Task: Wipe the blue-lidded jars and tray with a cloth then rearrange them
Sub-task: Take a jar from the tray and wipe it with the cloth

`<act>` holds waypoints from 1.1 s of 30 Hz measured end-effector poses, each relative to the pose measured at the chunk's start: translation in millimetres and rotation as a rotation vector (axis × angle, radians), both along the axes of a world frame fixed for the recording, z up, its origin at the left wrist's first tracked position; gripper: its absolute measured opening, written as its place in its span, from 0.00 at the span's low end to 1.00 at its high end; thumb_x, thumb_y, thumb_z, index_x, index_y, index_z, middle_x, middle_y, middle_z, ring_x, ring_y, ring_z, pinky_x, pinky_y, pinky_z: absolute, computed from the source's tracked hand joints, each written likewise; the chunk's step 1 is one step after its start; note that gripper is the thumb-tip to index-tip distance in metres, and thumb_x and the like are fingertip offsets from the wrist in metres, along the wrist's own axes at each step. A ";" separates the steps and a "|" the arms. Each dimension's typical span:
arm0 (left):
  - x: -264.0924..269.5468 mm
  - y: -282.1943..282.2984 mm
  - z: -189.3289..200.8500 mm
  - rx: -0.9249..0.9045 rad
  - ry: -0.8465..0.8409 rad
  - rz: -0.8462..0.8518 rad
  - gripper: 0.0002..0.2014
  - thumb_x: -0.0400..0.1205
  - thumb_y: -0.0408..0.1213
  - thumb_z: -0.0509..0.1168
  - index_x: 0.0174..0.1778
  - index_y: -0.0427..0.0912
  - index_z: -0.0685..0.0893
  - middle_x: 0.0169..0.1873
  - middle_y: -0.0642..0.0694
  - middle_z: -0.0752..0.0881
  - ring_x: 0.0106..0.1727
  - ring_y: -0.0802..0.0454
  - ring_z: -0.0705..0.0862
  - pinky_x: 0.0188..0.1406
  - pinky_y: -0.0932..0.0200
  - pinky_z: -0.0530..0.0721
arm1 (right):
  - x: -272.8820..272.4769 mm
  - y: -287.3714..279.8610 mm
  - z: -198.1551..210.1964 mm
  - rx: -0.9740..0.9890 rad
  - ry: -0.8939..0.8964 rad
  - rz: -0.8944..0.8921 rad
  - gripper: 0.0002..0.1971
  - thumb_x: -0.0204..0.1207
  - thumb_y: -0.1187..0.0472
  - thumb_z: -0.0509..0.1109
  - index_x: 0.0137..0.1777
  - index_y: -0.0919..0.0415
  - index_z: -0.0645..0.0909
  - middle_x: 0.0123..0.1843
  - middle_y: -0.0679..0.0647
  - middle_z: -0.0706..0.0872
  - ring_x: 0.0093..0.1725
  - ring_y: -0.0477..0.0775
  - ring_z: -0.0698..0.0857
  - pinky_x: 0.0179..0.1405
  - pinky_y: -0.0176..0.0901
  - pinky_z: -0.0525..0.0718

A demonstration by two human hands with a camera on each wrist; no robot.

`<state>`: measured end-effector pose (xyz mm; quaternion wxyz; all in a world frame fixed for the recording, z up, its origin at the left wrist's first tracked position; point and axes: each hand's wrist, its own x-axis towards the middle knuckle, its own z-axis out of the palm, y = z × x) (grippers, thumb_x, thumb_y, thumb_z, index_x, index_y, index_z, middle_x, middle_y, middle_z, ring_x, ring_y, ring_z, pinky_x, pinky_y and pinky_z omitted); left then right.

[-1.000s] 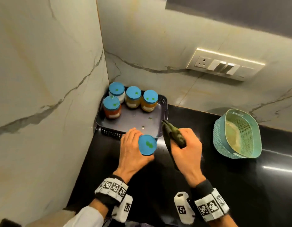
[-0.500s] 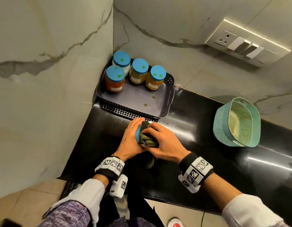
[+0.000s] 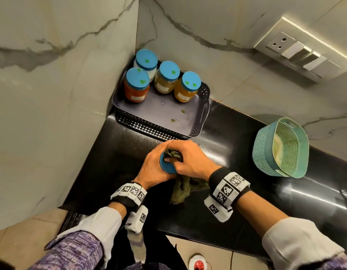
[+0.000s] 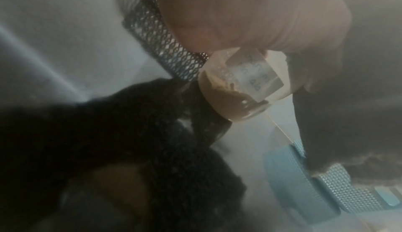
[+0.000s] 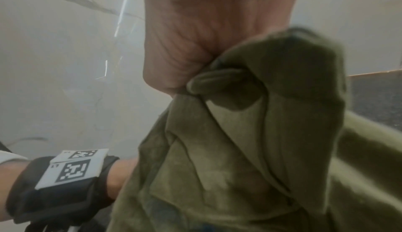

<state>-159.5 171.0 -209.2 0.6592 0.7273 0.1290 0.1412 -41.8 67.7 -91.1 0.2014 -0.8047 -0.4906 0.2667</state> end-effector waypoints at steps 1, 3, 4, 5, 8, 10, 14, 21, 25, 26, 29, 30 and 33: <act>0.7 0.8 1.0 0.002 -0.003 -0.003 0.36 0.65 0.35 0.84 0.72 0.45 0.84 0.66 0.50 0.89 0.69 0.53 0.89 0.69 0.40 0.87 | -0.6 0.9 1.5 -0.012 -0.015 -0.008 0.12 0.74 0.58 0.77 0.57 0.53 0.89 0.53 0.49 0.92 0.51 0.53 0.89 0.50 0.48 0.86; 1.3 1.0 3.2 0.030 -0.007 -0.008 0.30 0.66 0.33 0.82 0.66 0.45 0.86 0.58 0.51 0.91 0.60 0.53 0.91 0.60 0.40 0.90 | -2.6 2.4 2.7 -0.045 -0.055 -0.021 0.09 0.74 0.57 0.77 0.53 0.54 0.88 0.48 0.50 0.91 0.47 0.56 0.87 0.45 0.52 0.85; 1.6 1.3 2.5 0.042 -0.012 -0.010 0.29 0.67 0.31 0.81 0.65 0.44 0.86 0.57 0.51 0.91 0.59 0.52 0.91 0.59 0.40 0.90 | -4.6 2.1 1.8 -0.058 -0.068 -0.049 0.07 0.75 0.56 0.77 0.50 0.54 0.88 0.46 0.50 0.90 0.45 0.56 0.86 0.43 0.53 0.84; 2.0 1.2 1.3 0.049 -0.024 -0.010 0.28 0.68 0.29 0.80 0.65 0.43 0.86 0.57 0.50 0.90 0.59 0.52 0.91 0.59 0.41 0.90 | -7.4 0.6 0.1 -0.069 -0.073 -0.098 0.05 0.75 0.55 0.77 0.48 0.54 0.86 0.44 0.50 0.90 0.44 0.56 0.86 0.42 0.52 0.83; 3.1 0.5 -1.7 0.094 -0.067 0.004 0.29 0.73 0.25 0.79 0.71 0.38 0.85 0.64 0.47 0.89 0.66 0.52 0.89 0.67 0.43 0.88 | -16.9 -3.0 -4.6 -0.079 -0.048 -0.324 0.04 0.76 0.55 0.77 0.45 0.54 0.86 0.42 0.49 0.91 0.43 0.56 0.87 0.43 0.49 0.82; 2.3 -0.1 0.8 0.093 -0.073 0.005 0.29 0.76 0.29 0.82 0.74 0.37 0.85 0.67 0.47 0.89 0.69 0.53 0.88 0.72 0.49 0.86 | -23.3 -4.7 -5.3 -0.072 0.028 -0.446 0.04 0.78 0.56 0.78 0.47 0.55 0.88 0.42 0.50 0.91 0.44 0.55 0.87 0.45 0.48 0.82; 2.2 1.1 0.4 0.084 -0.075 -0.010 0.29 0.73 0.27 0.78 0.73 0.39 0.85 0.67 0.48 0.88 0.70 0.57 0.87 0.74 0.50 0.85 | -35.7 -7.5 -2.0 0.008 0.058 -0.414 0.07 0.76 0.59 0.78 0.53 0.49 0.88 0.48 0.45 0.92 0.51 0.53 0.89 0.53 0.48 0.85; 3.9 10.0 4.6 0.100 -0.023 -0.164 0.36 0.63 0.34 0.77 0.72 0.38 0.84 0.68 0.47 0.88 0.71 0.53 0.87 0.74 0.51 0.84 | -8.7 -10.8 3.8 -0.145 -0.008 0.260 0.15 0.70 0.55 0.69 0.58 0.50 0.83 0.61 0.47 0.86 0.58 0.57 0.85 0.54 0.61 0.86; 4.1 12.4 0.5 0.111 -0.024 -0.180 0.39 0.61 0.37 0.80 0.73 0.37 0.84 0.68 0.46 0.87 0.71 0.51 0.87 0.74 0.48 0.84 | 1.5 -5.6 6.7 -0.195 -0.059 0.440 0.17 0.72 0.57 0.75 0.61 0.49 0.83 0.63 0.46 0.84 0.58 0.57 0.84 0.50 0.54 0.85; 4.6 11.6 2.0 0.118 -0.023 -0.168 0.38 0.62 0.38 0.77 0.73 0.37 0.84 0.68 0.46 0.88 0.71 0.51 0.87 0.74 0.50 0.84 | 0.0 -5.8 4.2 -0.164 -0.057 0.400 0.16 0.72 0.56 0.73 0.60 0.50 0.83 0.62 0.47 0.85 0.57 0.58 0.85 0.49 0.55 0.85; 2.4 4.6 4.6 0.065 -0.026 -0.100 0.33 0.65 0.37 0.68 0.71 0.38 0.85 0.66 0.50 0.88 0.69 0.56 0.87 0.72 0.58 0.84 | -17.0 -9.0 -6.4 -0.093 -0.031 0.117 0.12 0.71 0.56 0.72 0.55 0.53 0.79 0.55 0.49 0.86 0.53 0.60 0.85 0.48 0.62 0.86; 2.4 2.8 3.8 0.037 -0.030 -0.078 0.30 0.68 0.34 0.68 0.70 0.39 0.85 0.65 0.50 0.89 0.68 0.55 0.88 0.71 0.54 0.86 | -24.9 -6.9 -10.0 -0.069 -0.038 -0.020 0.11 0.72 0.57 0.72 0.53 0.53 0.77 0.52 0.50 0.86 0.51 0.61 0.85 0.47 0.64 0.85; 5.8 3.0 0.4 0.003 -0.019 -0.075 0.19 0.82 0.27 0.72 0.67 0.46 0.86 0.61 0.52 0.90 0.65 0.55 0.89 0.68 0.45 0.88 | -58.0 7.1 -17.8 -0.013 -0.066 -0.499 0.09 0.74 0.57 0.70 0.48 0.51 0.71 0.47 0.50 0.84 0.46 0.61 0.84 0.43 0.58 0.82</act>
